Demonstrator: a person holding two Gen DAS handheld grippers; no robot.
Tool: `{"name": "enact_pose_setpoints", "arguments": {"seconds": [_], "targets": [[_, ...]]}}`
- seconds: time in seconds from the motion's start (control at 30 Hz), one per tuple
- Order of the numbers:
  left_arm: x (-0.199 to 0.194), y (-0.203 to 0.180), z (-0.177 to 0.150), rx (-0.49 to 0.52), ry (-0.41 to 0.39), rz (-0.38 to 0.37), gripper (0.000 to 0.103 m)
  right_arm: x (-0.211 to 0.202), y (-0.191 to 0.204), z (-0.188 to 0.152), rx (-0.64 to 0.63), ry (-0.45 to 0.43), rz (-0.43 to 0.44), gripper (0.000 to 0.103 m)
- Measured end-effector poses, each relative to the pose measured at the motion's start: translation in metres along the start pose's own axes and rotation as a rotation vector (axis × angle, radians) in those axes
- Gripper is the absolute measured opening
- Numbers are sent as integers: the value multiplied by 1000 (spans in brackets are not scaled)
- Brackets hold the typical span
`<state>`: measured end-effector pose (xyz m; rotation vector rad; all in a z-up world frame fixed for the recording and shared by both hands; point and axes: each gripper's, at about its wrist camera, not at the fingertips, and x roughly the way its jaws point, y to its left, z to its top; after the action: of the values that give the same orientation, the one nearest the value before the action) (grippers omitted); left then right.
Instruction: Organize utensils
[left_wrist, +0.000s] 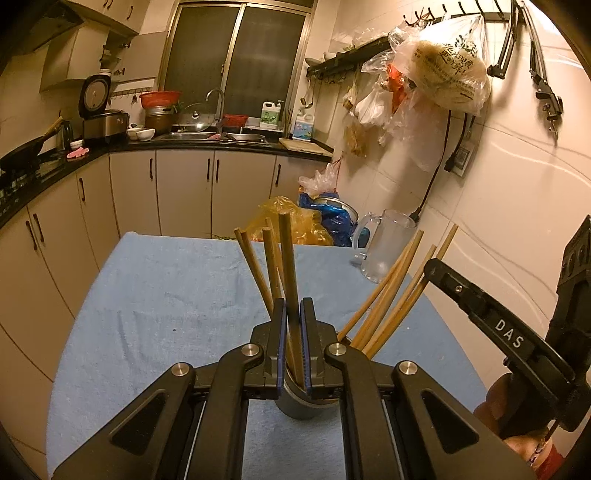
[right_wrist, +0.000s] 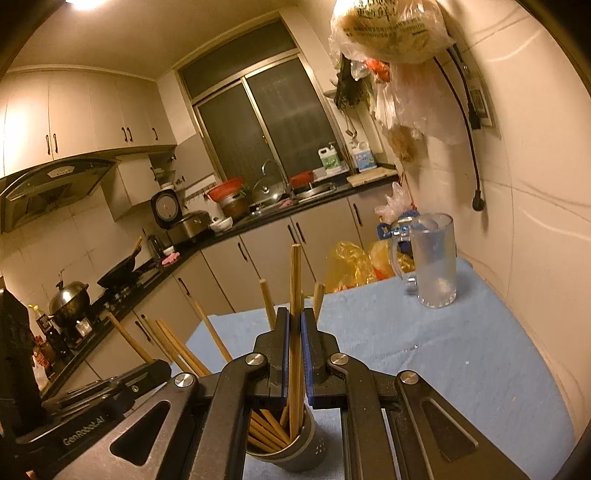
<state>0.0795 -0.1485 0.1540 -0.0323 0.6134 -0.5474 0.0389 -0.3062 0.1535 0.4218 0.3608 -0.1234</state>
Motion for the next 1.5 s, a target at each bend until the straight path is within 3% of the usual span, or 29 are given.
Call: {"name": "enact_pose_setpoints", "arguments": {"seconds": [0.8, 0.87, 0.93, 1.03, 1.1, 1.17, 1.23, 1.37, 1.5], "targets": [[18, 5, -8, -1, 38, 10, 8, 21, -1, -14, -6, 88, 14, 7], [14, 6, -7, -6, 32, 12, 10, 17, -1, -12, 1, 95, 26, 8], [4, 7, -6, -17, 16, 12, 24, 10, -1, -9, 2, 89, 30, 8], [-22, 8, -6, -26, -45, 41, 30, -13, -1, -2, 0, 63, 39, 9], [-43, 10, -8, -35, -71, 57, 40, -32, -1, 2, -5, 37, 38, 17], [-71, 13, -16, -42, -118, 83, 53, -56, 0, 3, -31, 8, 16, 43], [-97, 13, -29, -33, -150, 130, 77, -83, 1, -2, -57, -18, -13, 58], [-129, 13, -66, -22, -147, 216, 91, -125, 3, -22, -90, -35, -72, 84], [-142, 10, -115, -5, -46, 337, 97, -160, 14, -61, -152, -13, -166, 96]]}}
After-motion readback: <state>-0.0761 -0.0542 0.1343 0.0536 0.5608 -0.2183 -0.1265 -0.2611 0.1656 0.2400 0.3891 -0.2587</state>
